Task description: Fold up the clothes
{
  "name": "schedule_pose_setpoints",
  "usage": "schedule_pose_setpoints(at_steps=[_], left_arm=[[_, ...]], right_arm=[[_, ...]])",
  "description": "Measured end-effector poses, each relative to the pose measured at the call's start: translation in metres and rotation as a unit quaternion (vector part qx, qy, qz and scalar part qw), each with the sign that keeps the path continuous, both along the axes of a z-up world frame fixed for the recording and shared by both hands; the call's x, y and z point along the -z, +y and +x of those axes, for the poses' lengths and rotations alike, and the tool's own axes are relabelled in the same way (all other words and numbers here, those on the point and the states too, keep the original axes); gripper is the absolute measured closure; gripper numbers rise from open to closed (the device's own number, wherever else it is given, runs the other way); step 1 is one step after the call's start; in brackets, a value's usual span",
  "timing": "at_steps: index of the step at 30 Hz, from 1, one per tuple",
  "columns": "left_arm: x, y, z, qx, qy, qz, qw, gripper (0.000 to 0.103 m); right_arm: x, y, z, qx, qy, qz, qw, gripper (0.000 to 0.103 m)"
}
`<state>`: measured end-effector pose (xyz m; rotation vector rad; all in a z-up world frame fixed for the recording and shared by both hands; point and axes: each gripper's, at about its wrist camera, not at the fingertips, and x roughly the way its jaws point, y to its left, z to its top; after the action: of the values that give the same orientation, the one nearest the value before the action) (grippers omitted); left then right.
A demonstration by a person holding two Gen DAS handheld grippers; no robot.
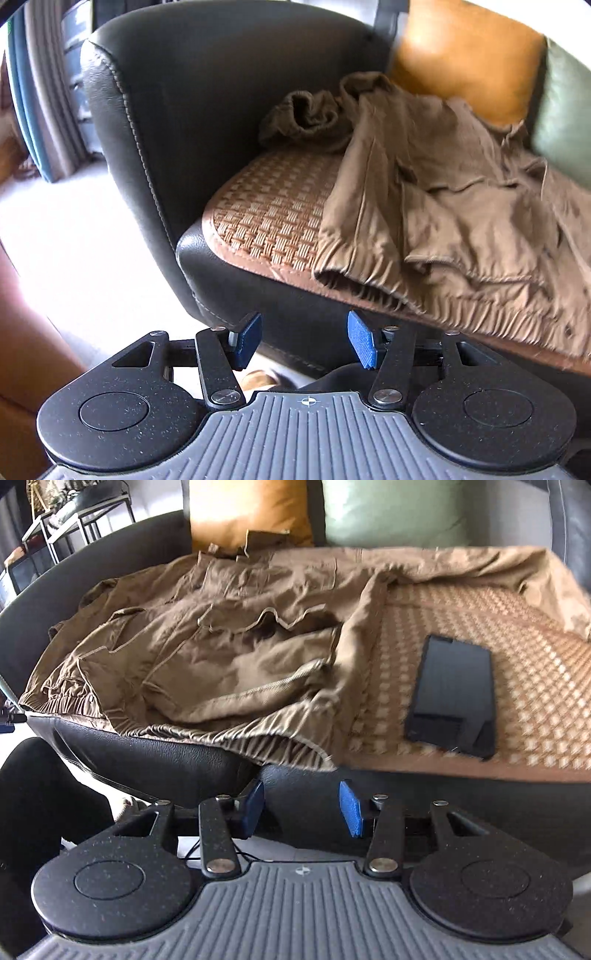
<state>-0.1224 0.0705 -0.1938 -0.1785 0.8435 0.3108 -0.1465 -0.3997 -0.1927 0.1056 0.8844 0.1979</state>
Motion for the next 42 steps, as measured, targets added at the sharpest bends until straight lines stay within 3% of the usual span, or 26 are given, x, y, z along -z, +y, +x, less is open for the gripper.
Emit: schedule_pose_setpoints(at_steps=[9, 14, 22, 26, 31, 33, 34, 35, 39, 42], left_arm=[[0.001, -0.001, 0.018, -0.006, -0.033, 0.037, 0.9987, 0.038], [0.003, -0.001, 0.005, 0.008, -0.04, 0.012, 0.9991, 0.038], [0.0, -0.002, 0.013, 0.014, -0.076, 0.02, 0.9968, 0.038], [0.007, -0.004, 0.026, 0.02, -0.064, 0.032, 0.9972, 0.037], [0.008, 0.0, 0.033, 0.003, -0.078, 0.002, 0.9969, 0.038], [0.005, 0.001, 0.035, 0.005, -0.082, -0.018, 0.9965, 0.049], [0.004, 0.0, 0.036, 0.008, -0.083, -0.02, 0.9963, 0.069], [0.002, -0.001, 0.037, 0.01, -0.083, -0.02, 0.9963, 0.077], [-0.003, -0.002, 0.034, 0.008, -0.091, -0.019, 0.9956, 0.09], [-0.003, -0.001, 0.034, 0.005, -0.091, -0.021, 0.9956, 0.09]], right_arm=[[-0.007, 0.016, 0.014, -0.002, -0.02, -0.008, 1.0, 0.052], [-0.009, 0.019, 0.01, -0.002, -0.023, -0.01, 1.0, 0.047], [-0.007, 0.019, 0.014, 0.004, -0.02, -0.006, 1.0, 0.046], [-0.007, 0.018, 0.015, 0.011, -0.026, -0.004, 1.0, 0.046], [-0.004, 0.018, 0.014, 0.026, -0.031, -0.003, 0.999, 0.047], [-0.005, 0.019, 0.015, 0.033, -0.036, -0.003, 0.999, 0.048], [-0.006, 0.02, 0.015, 0.037, -0.041, -0.002, 0.998, 0.048], [-0.009, 0.02, 0.014, 0.04, -0.051, -0.002, 0.998, 0.05], [-0.018, 0.022, 0.006, 0.033, -0.063, -0.023, 0.997, 0.049], [-0.019, 0.025, -0.004, 0.015, -0.059, -0.052, 0.997, 0.048]])
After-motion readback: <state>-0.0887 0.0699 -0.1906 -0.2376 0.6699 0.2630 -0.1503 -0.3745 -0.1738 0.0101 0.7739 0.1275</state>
